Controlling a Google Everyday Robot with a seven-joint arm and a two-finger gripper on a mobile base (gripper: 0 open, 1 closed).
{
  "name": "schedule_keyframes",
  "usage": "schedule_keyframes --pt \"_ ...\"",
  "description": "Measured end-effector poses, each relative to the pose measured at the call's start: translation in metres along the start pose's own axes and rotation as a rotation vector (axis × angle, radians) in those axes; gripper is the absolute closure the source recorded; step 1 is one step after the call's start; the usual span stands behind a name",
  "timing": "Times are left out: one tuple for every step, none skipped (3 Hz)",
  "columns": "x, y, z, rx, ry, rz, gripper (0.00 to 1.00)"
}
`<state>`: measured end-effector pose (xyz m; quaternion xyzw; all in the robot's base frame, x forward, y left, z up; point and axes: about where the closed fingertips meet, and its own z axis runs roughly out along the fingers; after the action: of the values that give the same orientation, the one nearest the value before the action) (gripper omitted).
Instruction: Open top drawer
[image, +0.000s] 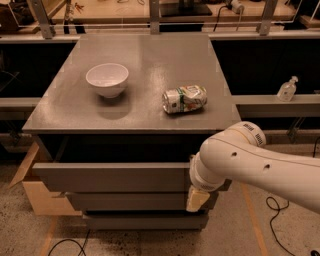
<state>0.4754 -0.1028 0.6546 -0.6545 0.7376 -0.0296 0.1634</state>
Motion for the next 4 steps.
schedule_keyframes --pt "0.017 0.018 0.006 -0.05 0.013 0.058 0.42" --pt "0.016 0.017 0.001 -0.051 0.014 0.059 0.65" --pt "0.014 0.015 -0.008 -0.051 0.014 0.06 0.96" --pt "0.014 0.014 -0.011 -0.051 0.014 0.06 1.0"
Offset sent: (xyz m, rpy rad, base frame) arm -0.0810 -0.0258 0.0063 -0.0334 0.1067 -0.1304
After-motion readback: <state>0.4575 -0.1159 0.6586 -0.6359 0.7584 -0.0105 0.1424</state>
